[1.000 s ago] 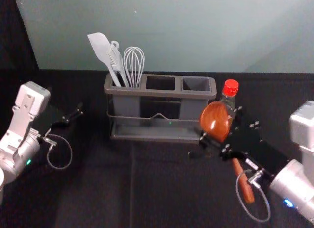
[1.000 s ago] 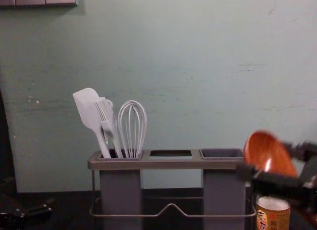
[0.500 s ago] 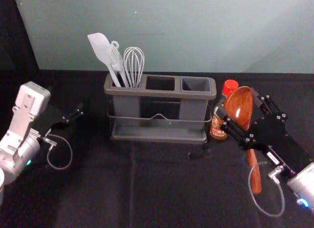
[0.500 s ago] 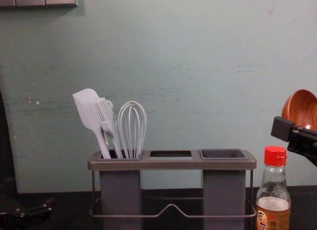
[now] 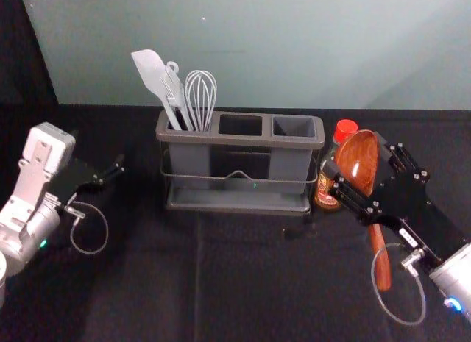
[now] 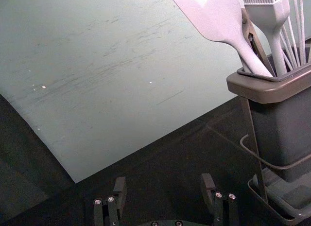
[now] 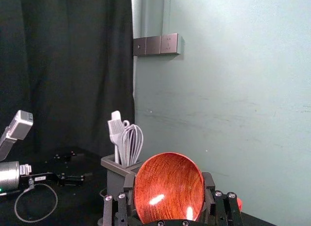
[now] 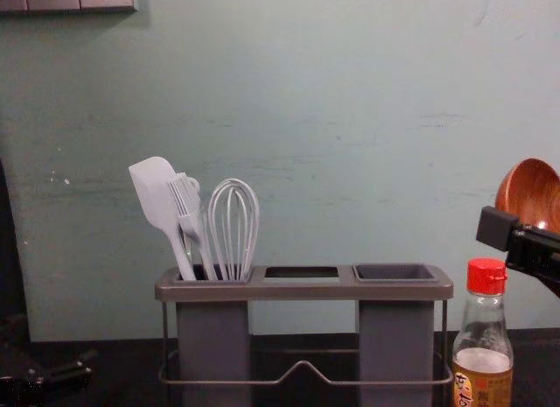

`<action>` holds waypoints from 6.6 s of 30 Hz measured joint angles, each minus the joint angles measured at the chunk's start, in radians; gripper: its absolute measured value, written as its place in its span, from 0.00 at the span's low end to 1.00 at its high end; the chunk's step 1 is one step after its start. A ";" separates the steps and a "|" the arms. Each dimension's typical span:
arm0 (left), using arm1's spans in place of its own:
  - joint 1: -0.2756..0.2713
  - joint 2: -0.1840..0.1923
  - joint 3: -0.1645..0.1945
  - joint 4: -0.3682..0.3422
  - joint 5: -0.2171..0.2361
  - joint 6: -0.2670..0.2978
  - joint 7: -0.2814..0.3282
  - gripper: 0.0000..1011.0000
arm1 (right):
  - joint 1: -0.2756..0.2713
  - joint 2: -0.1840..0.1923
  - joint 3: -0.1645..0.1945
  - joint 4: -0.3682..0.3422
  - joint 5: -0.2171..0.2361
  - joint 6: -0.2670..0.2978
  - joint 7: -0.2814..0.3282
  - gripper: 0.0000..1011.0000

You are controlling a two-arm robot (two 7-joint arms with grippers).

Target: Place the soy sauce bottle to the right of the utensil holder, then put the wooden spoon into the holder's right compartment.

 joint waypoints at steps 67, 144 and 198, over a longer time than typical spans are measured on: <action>0.000 0.000 0.000 0.000 0.000 0.000 0.000 0.99 | 0.747 -0.229 -0.185 0.708 0.031 -0.318 0.123 0.83; 0.000 0.000 0.000 0.000 0.000 0.000 0.000 0.99 | 0.673 -0.317 -0.112 0.879 0.043 -0.489 0.180 0.99; 0.000 0.000 0.000 0.000 0.000 0.000 0.000 0.99 | 0.024 0.017 0.078 0.112 -0.018 0.034 -0.085 0.99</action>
